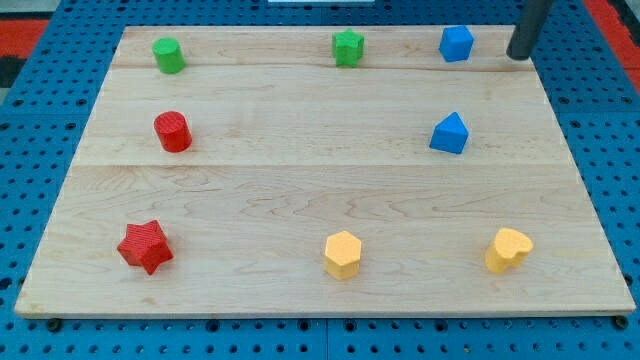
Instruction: Push the blue cube above to the blue triangle
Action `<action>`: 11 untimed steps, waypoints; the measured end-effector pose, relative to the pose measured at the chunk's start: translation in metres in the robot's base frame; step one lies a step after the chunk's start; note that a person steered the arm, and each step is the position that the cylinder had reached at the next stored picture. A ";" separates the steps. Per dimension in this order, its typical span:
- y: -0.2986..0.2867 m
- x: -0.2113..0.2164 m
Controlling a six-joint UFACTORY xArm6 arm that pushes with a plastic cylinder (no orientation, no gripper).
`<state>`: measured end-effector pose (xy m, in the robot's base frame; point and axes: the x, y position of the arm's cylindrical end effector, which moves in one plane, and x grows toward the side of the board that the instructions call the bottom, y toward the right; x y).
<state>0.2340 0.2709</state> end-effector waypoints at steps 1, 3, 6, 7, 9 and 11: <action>-0.014 -0.042; -0.081 0.015; -0.108 -0.035; -0.112 0.004; -0.145 0.020; -0.112 0.104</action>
